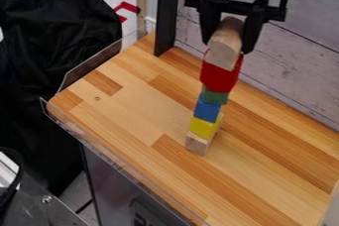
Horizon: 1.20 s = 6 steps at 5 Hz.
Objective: Pick up the bar from on top of the tower and place it on the right side of the table
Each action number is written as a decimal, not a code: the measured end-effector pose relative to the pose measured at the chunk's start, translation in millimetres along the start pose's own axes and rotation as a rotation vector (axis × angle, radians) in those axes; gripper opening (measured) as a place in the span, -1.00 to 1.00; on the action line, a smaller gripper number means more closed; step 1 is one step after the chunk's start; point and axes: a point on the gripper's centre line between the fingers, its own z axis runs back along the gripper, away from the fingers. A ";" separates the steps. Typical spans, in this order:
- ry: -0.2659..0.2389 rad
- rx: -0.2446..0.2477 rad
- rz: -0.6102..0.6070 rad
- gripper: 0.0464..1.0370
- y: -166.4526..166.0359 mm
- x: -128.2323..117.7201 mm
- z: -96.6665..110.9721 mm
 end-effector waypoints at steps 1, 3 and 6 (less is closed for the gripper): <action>-0.032 0.002 -0.008 0.13 -7.9 -6.3 11.9; -0.066 -0.010 -0.100 0.13 -41.3 -15.2 15.8; 0.034 -0.053 -0.273 0.13 -105.8 -75.3 -42.9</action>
